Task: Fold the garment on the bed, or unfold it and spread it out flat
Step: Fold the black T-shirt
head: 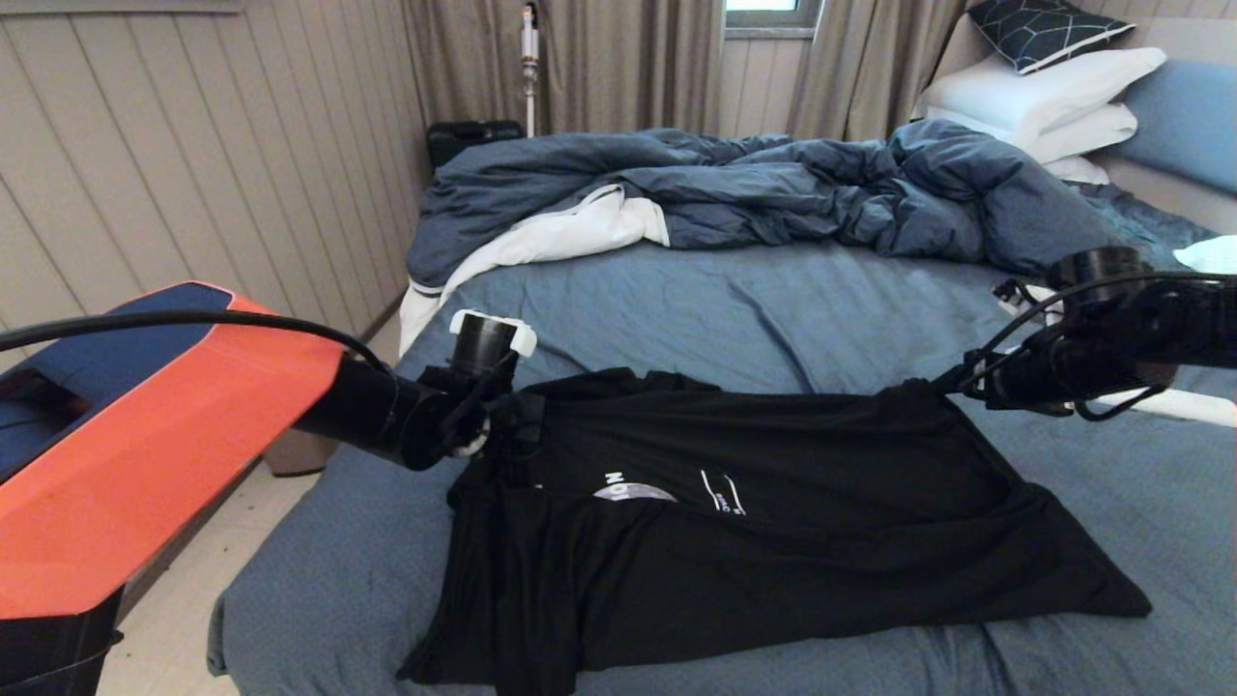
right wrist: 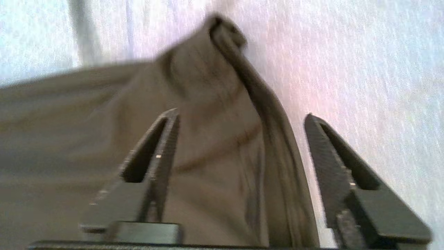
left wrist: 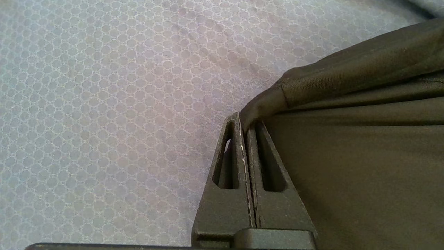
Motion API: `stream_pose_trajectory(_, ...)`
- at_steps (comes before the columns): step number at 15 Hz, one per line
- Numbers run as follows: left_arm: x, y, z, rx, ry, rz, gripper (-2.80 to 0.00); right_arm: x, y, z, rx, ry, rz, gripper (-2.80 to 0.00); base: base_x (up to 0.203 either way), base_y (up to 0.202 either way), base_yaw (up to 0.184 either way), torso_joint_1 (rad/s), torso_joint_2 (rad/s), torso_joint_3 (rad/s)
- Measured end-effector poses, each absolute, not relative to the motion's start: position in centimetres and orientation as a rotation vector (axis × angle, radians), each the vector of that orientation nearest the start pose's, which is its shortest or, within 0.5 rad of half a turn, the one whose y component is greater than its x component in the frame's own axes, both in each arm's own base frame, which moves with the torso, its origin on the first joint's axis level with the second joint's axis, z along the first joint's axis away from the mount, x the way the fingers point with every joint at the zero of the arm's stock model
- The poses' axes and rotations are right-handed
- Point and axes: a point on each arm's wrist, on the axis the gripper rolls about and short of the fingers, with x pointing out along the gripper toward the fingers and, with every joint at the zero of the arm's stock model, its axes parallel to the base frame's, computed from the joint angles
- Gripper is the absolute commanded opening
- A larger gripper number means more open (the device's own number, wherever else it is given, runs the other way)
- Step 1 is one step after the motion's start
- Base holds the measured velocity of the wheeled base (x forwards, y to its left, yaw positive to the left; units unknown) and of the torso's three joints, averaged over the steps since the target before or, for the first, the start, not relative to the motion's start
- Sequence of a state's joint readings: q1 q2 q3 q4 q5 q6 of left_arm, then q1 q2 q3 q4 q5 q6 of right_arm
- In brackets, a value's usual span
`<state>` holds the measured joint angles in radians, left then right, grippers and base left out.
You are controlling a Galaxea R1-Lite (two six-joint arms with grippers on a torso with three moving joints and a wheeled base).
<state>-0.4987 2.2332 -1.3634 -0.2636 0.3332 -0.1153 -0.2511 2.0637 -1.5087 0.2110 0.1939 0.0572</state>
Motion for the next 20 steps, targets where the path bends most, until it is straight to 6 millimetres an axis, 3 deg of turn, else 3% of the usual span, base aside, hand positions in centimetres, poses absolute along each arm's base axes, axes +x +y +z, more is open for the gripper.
stream_pose_trajectory(7,38.8,-20.3,9.3,0.135,0.565,-0.129,-2.8,41.2,-9.5,14.2,0.198,0.721,-0.104,0.0,0.0,0.0,0.0,0.0,0.0,0.0)
stream_pose_trajectory(13,38.9,-20.4,9.2,0.135,0.567,-0.133,-2.8,42.8,-7.6,14.1,0.153,0.629,-0.056,0.0,0.0,0.0,0.0,0.0,0.0,0.0)
stream_pose_trajectory(18,38.9,-20.4,8.9,0.137,0.572,-0.134,-2.8,43.3,-7.5,13.1,0.103,0.642,-0.033,0.0,0.0,0.0,0.0,0.0,0.0,0.0)
stream_pose_trajectory(19,38.9,-20.4,8.9,0.138,0.573,-0.134,-2.8,43.4,-7.5,12.8,0.105,0.647,-0.035,-2.8,0.0,0.0,0.0,0.0,0.0,0.0)
stream_pose_trajectory(20,38.9,-20.4,8.8,0.138,0.575,-0.135,-2.8,43.4,-7.6,12.7,0.106,0.651,-0.036,-2.8,0.0,0.0,0.0,0.0,0.0,0.0)
